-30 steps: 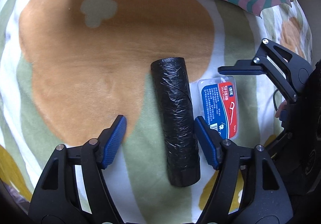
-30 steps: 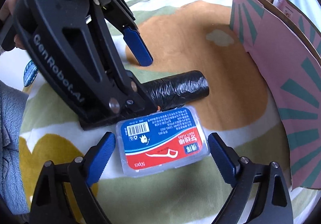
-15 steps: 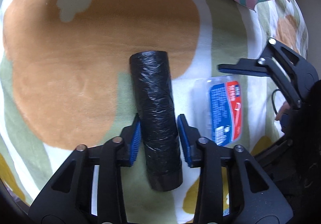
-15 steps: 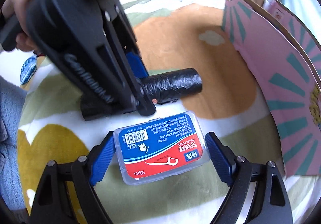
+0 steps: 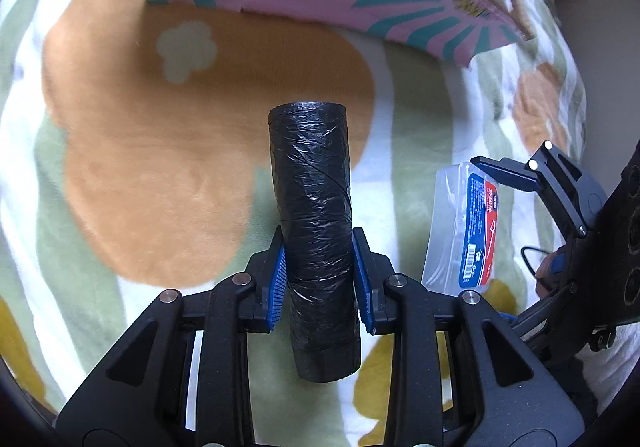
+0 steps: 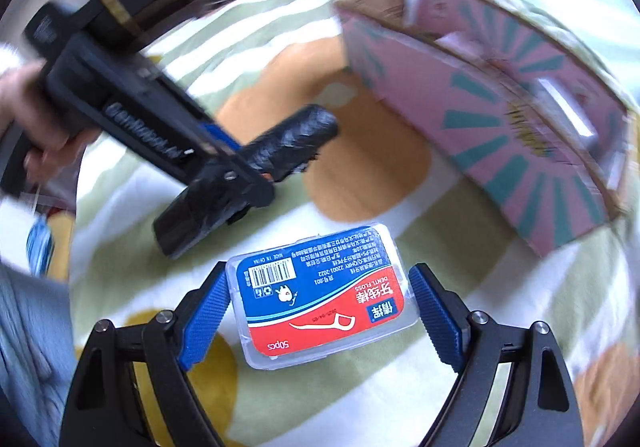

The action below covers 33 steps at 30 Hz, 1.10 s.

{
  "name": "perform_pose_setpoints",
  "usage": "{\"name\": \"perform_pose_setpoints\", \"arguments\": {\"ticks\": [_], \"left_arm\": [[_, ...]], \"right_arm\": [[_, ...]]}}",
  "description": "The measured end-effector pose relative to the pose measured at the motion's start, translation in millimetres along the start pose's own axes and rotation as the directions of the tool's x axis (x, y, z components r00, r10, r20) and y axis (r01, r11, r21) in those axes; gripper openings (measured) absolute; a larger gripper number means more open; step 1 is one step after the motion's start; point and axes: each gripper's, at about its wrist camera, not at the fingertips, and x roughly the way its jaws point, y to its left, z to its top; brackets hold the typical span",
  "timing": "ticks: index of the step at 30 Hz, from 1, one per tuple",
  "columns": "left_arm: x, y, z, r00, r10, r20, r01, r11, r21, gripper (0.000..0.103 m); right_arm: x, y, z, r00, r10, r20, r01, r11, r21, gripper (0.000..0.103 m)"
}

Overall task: Organize objects
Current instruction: 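Carry the black tube and floss card with both tools over the box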

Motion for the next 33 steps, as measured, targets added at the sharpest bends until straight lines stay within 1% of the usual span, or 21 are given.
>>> {"name": "perform_pose_setpoints", "arguments": {"ticks": [1, 3, 4, 6, 7, 9, 10, 11, 12, 13, 15, 17, 19, 22, 24, 25, 27, 33], "left_arm": [[-8.7, -3.2, 0.8, 1.000, -0.003, 0.014, 0.003, 1.000, 0.007, 0.027], [-27.4, -11.0, 2.5, 0.999, -0.009, 0.046, 0.008, 1.000, 0.021, 0.027], [-37.3, -15.4, 2.0, 0.998, -0.011, 0.062, 0.009, 0.999, 0.034, 0.027], [-61.0, -2.0, -8.1, 0.995, -0.014, 0.095, 0.009, 0.998, 0.055, 0.027], [-75.8, 6.1, -3.6, 0.994, -0.016, 0.110, 0.009, 0.998, 0.064, 0.027], [-99.6, 7.2, -10.1, 0.989, -0.012, 0.145, 0.000, 0.997, 0.081, 0.027], [-111.1, 7.7, -14.1, 0.987, -0.013, 0.160, -0.001, 0.996, 0.088, 0.027], [-113.5, -0.7, -17.2, 0.985, -0.015, 0.173, -0.001, 0.996, 0.091, 0.027], [-124.2, -2.5, -20.0, 0.982, -0.017, 0.188, 0.000, 0.995, 0.095, 0.027], [-126.5, -10.3, -20.1, 0.980, -0.018, 0.200, -0.002, 0.995, 0.100, 0.027], [-151.9, -9.9, -26.2, 0.974, -0.017, 0.224, -0.008, 0.994, 0.110, 0.027], [-172.7, -9.2, -30.1, 0.969, -0.017, 0.246, -0.013, 0.993, 0.119, 0.027], [-191.8, -9.0, -36.0, 0.964, -0.017, 0.267, -0.016, 0.993, 0.121, 0.027], [-214.6, -8.6, -48.0, 0.957, -0.014, 0.289, -0.023, 0.992, 0.123, 0.027], [-224.6, -9.8, -56.6, 0.954, -0.006, 0.301, -0.035, 0.991, 0.132, 0.027], [-227.1, -10.7, -60.2, 0.952, 0.001, 0.307, -0.046, 0.989, 0.137, 0.027], [-230.7, -10.8, -66.7, 0.951, 0.000, 0.308, -0.045, 0.989, 0.139, 0.027], [-235.3, -6.6, -74.2, 0.953, -0.008, 0.302, -0.040, 0.987, 0.153, 0.027]], "right_arm": [[-8.4, 0.0, 5.4, 1.000, -0.027, 0.012, 0.027, 0.999, 0.034, 0.086], [-26.3, -2.3, 6.0, 0.997, -0.066, 0.034, 0.063, 0.993, 0.098, 0.085], [-43.7, -11.5, -8.9, 0.995, -0.086, 0.047, 0.079, 0.989, 0.128, 0.085], [-55.6, -7.3, 4.9, 0.989, -0.137, 0.062, 0.123, 0.976, 0.182, 0.085], [-64.4, -6.9, 10.6, 0.985, -0.160, 0.069, 0.142, 0.967, 0.210, 0.085], [-84.6, -1.7, 23.4, 0.975, -0.207, 0.075, 0.179, 0.944, 0.276, 0.085], [-96.0, 0.3, 28.5, 0.971, -0.228, 0.076, 0.194, 0.929, 0.316, 0.085], [-111.1, 2.8, 34.1, 0.965, -0.249, 0.079, 0.207, 0.913, 0.352, 0.085], [-117.9, 5.4, 39.2, 0.960, -0.267, 0.081, 0.217, 0.898, 0.382, 0.085], [-126.2, 10.8, 41.4, 0.955, -0.284, 0.082, 0.228, 0.884, 0.409, 0.085], [-152.8, 23.0, 45.8, 0.942, -0.326, 0.084, 0.252, 0.850, 0.463, 0.085], [-168.7, 30.6, 51.7, 0.929, -0.361, 0.078, 0.274, 0.816, 0.509, 0.085], [-183.9, 38.8, 54.6, 0.914, -0.400, 0.071, 0.298, 0.778, 0.553, 0.085], [-204.6, 51.4, 54.1, 0.890, -0.453, 0.051, 0.325, 0.710, 0.625, 0.085], [-214.3, 60.7, 51.8, 0.866, -0.500, 0.033, 0.360, 0.666, 0.654, 0.085], [-217.1, 64.1, 50.2, 0.859, -0.511, 0.029, 0.364, 0.651, 0.666, 0.085], [-219.8, 70.0, 47.6, 0.853, -0.521, 0.022, 0.368, 0.632, 0.682, 0.085], [-223.6, 75.8, 46.5, 0.844, -0.536, 0.013, 0.375, 0.608, 0.700, 0.085]]}}
